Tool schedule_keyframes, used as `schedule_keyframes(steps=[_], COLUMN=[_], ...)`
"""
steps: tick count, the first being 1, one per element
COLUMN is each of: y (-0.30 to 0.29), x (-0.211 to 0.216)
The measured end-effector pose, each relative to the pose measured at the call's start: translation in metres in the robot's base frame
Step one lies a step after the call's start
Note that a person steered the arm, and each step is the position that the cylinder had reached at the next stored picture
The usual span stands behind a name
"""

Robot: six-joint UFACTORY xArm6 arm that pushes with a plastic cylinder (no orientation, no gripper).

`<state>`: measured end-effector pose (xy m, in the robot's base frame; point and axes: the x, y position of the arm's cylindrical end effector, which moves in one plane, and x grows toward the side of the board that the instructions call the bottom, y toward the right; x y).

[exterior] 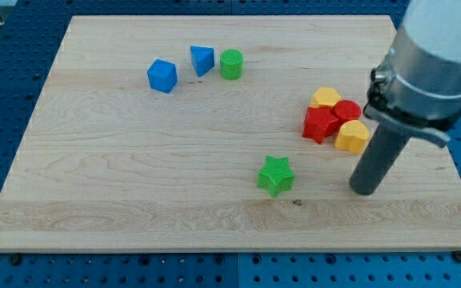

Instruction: Push the green star towards the green circle

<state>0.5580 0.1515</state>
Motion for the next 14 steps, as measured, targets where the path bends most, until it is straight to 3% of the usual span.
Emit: schedule_keyframes(steps=[1, 3, 5, 8, 10, 11, 14], y=[-0.051, -0.078, -0.14, -0.145, -0.145, -0.145, -0.157], x=[0.011, -0.001, -0.016, -0.105, -0.191, -0.195, -0.149])
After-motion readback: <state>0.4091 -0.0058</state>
